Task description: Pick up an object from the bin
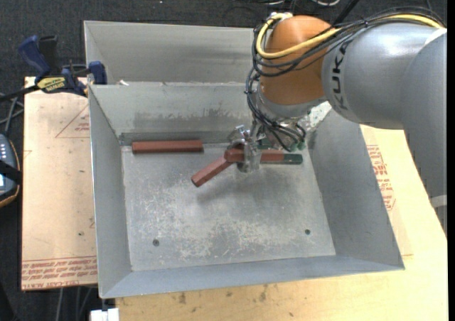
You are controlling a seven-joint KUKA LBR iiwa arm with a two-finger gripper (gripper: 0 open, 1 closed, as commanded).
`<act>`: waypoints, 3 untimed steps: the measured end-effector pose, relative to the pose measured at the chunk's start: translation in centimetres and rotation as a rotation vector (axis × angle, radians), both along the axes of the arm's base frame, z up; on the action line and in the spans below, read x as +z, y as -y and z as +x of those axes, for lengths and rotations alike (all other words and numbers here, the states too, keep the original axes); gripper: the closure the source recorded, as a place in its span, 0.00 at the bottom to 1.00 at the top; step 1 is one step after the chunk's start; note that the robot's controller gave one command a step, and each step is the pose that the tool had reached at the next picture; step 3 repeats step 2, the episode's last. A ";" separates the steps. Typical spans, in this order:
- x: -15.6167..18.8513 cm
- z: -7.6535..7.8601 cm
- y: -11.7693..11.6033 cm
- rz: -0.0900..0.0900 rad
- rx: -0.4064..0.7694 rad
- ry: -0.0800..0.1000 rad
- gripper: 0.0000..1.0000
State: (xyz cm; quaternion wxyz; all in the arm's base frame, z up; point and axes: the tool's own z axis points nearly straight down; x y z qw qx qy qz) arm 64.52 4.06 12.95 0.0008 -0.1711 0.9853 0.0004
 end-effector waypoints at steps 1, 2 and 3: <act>1.6 0.0 0.0 0.000 0.000 -0.001 1.00; 3.2 0.0 0.0 0.000 0.000 0.000 1.00; 3.2 0.0 0.0 0.000 0.000 0.000 1.00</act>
Offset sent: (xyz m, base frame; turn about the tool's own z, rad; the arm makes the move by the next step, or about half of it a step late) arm -0.0001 0.0000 0.0680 0.0000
